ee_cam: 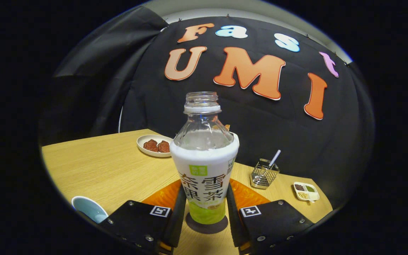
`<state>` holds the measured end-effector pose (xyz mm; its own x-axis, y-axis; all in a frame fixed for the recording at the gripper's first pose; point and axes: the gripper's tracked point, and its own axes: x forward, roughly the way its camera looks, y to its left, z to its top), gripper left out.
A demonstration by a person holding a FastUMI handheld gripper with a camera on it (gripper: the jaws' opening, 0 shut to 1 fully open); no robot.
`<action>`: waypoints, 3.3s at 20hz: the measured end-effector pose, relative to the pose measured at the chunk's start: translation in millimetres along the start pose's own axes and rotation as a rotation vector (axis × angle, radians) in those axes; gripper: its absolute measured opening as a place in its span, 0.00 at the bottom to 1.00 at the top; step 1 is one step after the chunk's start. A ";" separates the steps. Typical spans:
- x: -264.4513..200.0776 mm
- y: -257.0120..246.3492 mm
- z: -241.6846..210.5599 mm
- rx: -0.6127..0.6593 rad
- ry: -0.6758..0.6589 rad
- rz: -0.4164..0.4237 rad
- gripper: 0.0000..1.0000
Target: Take the bottle from table, then pour the juice into the cup, finally place the bottle on the coaster
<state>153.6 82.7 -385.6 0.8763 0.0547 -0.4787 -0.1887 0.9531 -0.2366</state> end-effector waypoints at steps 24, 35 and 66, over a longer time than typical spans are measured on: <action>-8.4 -14.9 -42.5 -0.005 0.110 -0.009 0.87; -72.7 -57.4 33.3 -0.028 -0.034 -0.074 0.99; -334.7 -138.8 221.3 0.164 -0.460 -0.168 0.98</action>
<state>-15.4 -2.0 -5.4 0.9998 -0.0128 -0.0154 0.0108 0.9921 -0.1251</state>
